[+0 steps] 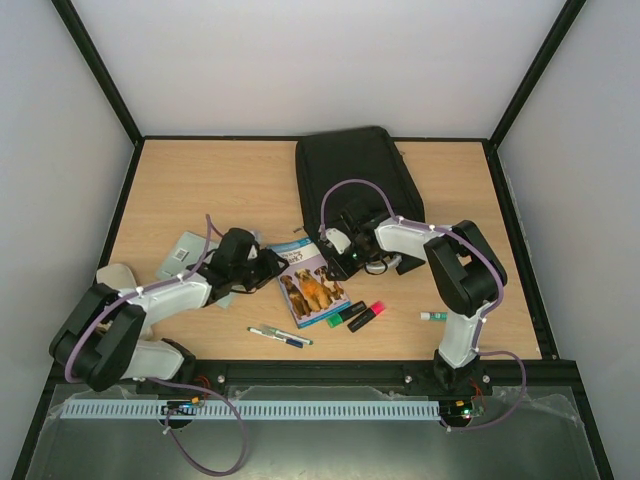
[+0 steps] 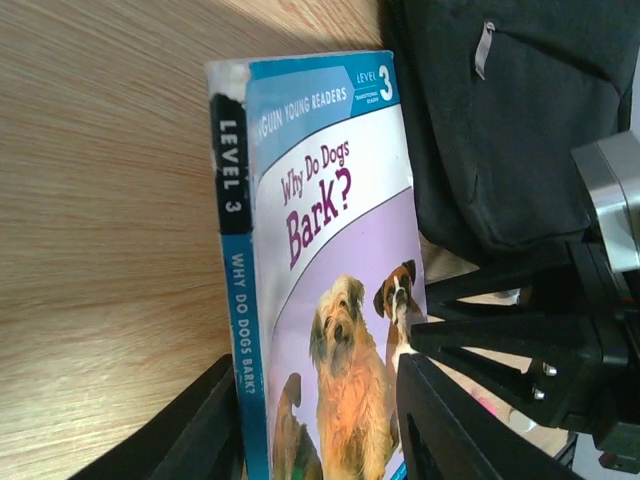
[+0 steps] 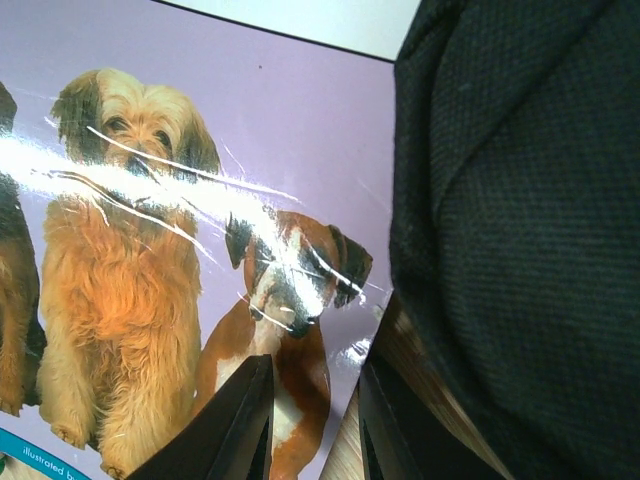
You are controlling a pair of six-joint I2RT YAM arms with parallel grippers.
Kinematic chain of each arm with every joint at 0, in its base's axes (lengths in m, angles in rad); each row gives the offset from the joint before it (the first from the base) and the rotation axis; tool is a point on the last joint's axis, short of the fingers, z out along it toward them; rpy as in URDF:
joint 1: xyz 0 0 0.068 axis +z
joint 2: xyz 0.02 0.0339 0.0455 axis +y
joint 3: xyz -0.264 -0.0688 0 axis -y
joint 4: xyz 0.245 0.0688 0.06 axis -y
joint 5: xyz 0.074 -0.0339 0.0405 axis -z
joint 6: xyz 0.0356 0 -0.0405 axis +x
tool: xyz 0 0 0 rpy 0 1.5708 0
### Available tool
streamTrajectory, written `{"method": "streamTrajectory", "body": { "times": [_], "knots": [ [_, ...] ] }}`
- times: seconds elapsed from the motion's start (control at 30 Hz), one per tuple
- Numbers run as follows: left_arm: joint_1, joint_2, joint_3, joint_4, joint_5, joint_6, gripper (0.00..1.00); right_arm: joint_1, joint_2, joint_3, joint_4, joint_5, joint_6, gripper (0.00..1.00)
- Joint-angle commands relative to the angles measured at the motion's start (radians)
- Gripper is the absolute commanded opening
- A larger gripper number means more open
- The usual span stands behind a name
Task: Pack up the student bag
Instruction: Pick up the book from the center of the board.
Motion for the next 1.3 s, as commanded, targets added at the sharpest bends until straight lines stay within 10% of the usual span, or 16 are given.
{"method": "streamTrajectory", "body": {
  "times": [0.0, 0.63, 0.9, 1.27],
  "knots": [
    [-0.045, 0.048, 0.068, 0.008, 0.024, 0.004, 0.38, 0.018, 0.091, -0.042, -0.058, 0.096, -0.007, 0.24],
    [-0.085, -0.033, 0.192, -0.26, -0.101, 0.113, 0.03, 0.014, -0.01, -0.022, -0.071, 0.129, 0.009, 0.25],
    [-0.082, -0.114, 0.476, -0.481, -0.134, 0.337, 0.02, -0.116, -0.427, 0.069, -0.159, 0.067, 0.018, 0.57],
    [-0.079, -0.035, 0.661, -0.313, 0.051, 0.483, 0.02, -0.269, -0.706, 0.002, -0.132, -0.039, 0.119, 0.97]
  ]
}}
